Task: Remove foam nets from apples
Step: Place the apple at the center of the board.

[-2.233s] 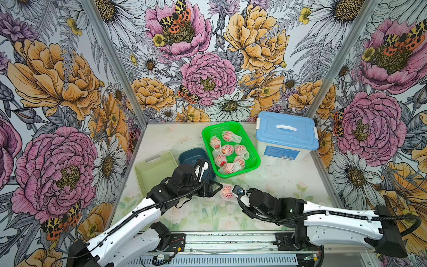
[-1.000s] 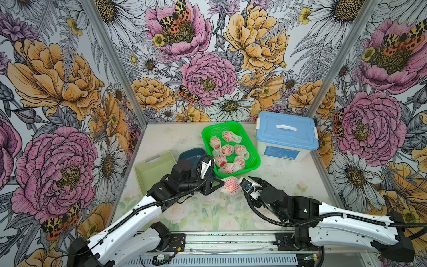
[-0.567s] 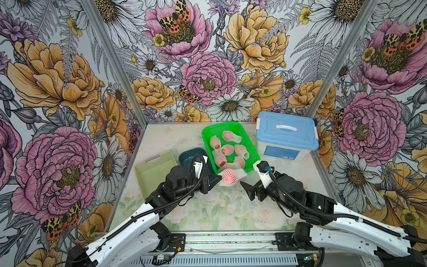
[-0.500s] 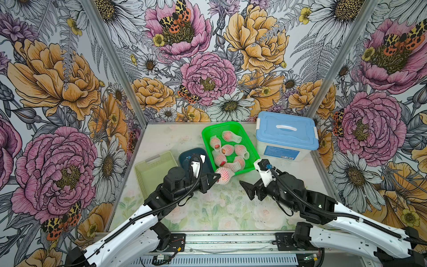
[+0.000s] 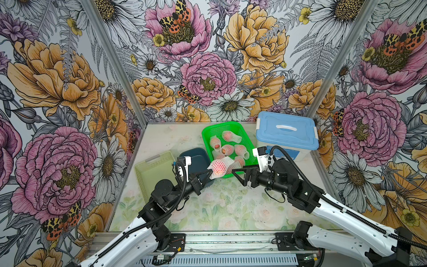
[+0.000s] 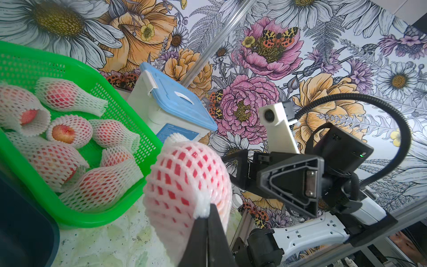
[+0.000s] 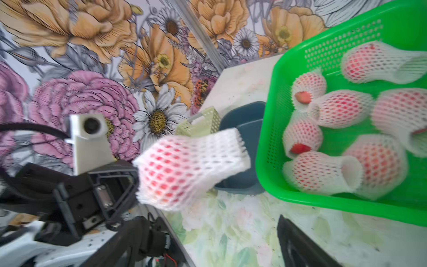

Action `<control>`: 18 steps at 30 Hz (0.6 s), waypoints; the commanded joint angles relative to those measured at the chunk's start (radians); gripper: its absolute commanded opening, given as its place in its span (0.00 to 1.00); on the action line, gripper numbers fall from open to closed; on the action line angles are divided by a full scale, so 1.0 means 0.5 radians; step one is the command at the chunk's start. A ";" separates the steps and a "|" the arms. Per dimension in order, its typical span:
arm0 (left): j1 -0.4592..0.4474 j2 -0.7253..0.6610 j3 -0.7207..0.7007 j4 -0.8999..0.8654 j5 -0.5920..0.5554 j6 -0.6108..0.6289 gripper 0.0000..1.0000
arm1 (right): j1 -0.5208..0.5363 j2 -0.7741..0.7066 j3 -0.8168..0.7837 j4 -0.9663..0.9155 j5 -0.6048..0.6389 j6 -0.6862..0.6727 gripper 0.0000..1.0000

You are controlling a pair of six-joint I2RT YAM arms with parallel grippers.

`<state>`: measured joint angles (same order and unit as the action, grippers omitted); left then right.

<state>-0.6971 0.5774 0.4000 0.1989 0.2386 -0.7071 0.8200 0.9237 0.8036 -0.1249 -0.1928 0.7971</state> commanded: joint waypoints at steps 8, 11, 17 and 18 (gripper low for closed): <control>-0.085 -0.020 0.036 0.136 -0.146 0.184 0.00 | -0.118 0.313 -0.125 0.965 -0.451 0.656 0.93; -0.108 -0.020 0.045 0.117 -0.186 0.248 0.00 | -0.116 0.341 -0.150 0.985 -0.437 0.682 0.93; -0.152 -0.076 0.104 -0.072 -0.348 0.409 0.00 | -0.121 0.264 -0.208 0.844 -0.326 0.646 0.93; -0.155 -0.092 0.107 -0.095 -0.373 0.428 0.00 | -0.123 0.245 -0.230 0.836 -0.315 0.642 0.93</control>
<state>-0.7650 0.5594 0.4175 0.1925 0.1204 -0.5640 0.7597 1.0847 0.7143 0.2966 -0.3820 1.1179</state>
